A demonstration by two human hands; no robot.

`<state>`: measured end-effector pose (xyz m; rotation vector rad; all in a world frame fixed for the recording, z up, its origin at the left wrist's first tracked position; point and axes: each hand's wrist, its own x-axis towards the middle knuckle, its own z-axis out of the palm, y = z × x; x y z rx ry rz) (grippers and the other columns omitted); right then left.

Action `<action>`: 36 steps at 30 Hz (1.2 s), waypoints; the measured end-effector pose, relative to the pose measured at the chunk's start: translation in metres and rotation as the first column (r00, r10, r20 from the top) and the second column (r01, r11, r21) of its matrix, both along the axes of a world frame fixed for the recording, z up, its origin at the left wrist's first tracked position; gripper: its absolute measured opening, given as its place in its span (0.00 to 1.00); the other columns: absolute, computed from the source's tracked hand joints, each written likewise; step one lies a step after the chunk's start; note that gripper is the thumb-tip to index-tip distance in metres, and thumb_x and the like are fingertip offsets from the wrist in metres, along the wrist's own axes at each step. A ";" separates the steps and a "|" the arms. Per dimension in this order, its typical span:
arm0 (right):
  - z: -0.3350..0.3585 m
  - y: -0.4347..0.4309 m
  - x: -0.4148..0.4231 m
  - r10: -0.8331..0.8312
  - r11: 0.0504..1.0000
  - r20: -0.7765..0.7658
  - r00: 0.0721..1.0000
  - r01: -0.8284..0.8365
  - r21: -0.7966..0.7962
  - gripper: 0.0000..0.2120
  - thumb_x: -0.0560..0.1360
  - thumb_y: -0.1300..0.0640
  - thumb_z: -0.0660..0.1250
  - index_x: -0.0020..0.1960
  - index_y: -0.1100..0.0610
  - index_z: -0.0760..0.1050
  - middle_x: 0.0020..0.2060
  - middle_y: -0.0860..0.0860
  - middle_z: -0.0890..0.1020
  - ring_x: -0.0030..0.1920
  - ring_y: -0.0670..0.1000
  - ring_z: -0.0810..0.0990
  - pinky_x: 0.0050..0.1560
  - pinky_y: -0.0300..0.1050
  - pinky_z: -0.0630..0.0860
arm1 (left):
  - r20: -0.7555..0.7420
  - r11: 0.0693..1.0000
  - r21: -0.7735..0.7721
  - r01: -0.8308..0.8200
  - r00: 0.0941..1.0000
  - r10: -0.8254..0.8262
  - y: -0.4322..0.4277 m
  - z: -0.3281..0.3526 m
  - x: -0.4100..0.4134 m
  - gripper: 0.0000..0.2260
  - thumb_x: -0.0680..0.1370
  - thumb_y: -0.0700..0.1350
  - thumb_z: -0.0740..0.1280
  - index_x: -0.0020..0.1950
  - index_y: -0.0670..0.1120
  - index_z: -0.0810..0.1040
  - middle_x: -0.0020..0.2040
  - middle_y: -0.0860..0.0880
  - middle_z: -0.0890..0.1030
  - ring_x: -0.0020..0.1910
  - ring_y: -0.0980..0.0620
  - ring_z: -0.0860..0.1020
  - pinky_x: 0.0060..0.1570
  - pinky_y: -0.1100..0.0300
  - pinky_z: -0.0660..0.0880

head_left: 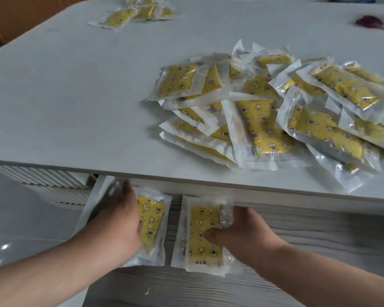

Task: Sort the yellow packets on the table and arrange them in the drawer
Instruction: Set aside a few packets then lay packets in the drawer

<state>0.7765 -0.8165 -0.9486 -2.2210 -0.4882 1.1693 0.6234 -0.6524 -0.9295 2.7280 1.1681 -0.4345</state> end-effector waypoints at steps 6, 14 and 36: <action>0.005 0.008 0.007 0.160 0.985 0.078 0.984 -0.153 -0.082 0.17 0.69 0.44 0.73 0.46 0.57 0.82 0.39 0.53 0.87 0.37 0.49 0.85 0.39 0.43 0.81 | -0.163 0.983 0.091 0.160 0.976 -0.144 -0.001 0.001 -0.005 0.35 0.79 0.39 0.61 0.78 0.38 0.42 0.75 0.38 0.63 0.71 0.48 0.70 0.63 0.61 0.71; 0.038 -0.018 0.020 0.655 0.753 0.525 0.543 -0.523 -0.398 0.27 0.73 0.28 0.57 0.59 0.47 0.70 0.58 0.49 0.75 0.49 0.49 0.77 0.45 0.43 0.74 | -0.166 0.837 0.092 0.539 0.837 -0.521 0.002 0.032 -0.017 0.30 0.77 0.60 0.64 0.75 0.53 0.58 0.70 0.50 0.66 0.66 0.49 0.71 0.64 0.53 0.72; -0.018 -0.012 -0.024 0.641 0.677 0.652 0.404 -0.699 -0.233 0.34 0.70 0.32 0.58 0.71 0.42 0.53 0.72 0.50 0.53 0.67 0.56 0.71 0.56 0.53 0.80 | -0.262 0.732 0.082 0.677 0.723 -0.639 0.013 0.000 -0.037 0.37 0.73 0.49 0.63 0.78 0.46 0.49 0.77 0.39 0.57 0.70 0.40 0.66 0.68 0.44 0.66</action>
